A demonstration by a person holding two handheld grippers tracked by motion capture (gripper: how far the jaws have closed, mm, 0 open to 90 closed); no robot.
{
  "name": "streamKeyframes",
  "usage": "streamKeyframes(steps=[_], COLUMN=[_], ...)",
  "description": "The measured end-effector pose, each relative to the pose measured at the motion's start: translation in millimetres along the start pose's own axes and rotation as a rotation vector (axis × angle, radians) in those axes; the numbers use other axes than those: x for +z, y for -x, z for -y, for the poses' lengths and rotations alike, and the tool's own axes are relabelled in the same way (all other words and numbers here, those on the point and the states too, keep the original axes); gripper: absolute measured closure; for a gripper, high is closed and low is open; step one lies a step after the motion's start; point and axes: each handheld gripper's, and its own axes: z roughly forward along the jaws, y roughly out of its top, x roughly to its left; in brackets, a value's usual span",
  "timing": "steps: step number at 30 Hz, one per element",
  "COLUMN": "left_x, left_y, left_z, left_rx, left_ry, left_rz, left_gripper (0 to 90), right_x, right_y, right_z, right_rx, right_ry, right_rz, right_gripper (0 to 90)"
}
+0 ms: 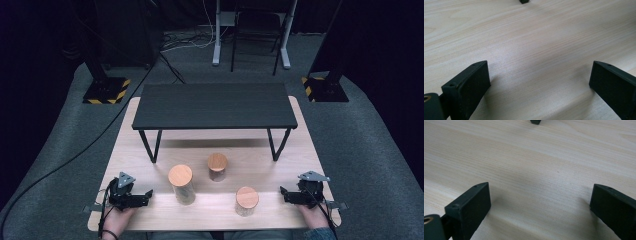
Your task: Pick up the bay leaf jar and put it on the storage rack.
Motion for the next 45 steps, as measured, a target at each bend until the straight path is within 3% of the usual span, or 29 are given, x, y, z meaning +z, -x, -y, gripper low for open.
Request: streamKeyframes(steps=[21, 28, 34, 45], left_x=[-2.9, -4.4, -7.6, -18.5], left_y=[2.5, 2.3, 0.4, -4.0], left_z=[3.1, 4.1, 3.8, 5.0], left_rx=[-0.021, -0.014, -0.017, -0.016], left_ry=[0.0, 0.004, 0.017, 0.044], left_rz=[-0.018, -0.01, 0.023, 0.033], left_gripper=[2.6, 4.0, 4.4, 5.0], right_x=[0.8, 0.8, 0.8, 0.9], right_y=[-0.1, 0.0, 0.0, 0.1], right_z=[-0.8, -0.8, -0.8, -0.9], right_rx=[0.001, 0.001, 0.001, 0.001], right_ry=[-0.002, -0.002, -0.002, -0.002], right_rz=[0.0, 0.0, 0.0, -0.001], right_gripper=[1.8, 1.8, 1.8, 1.8])
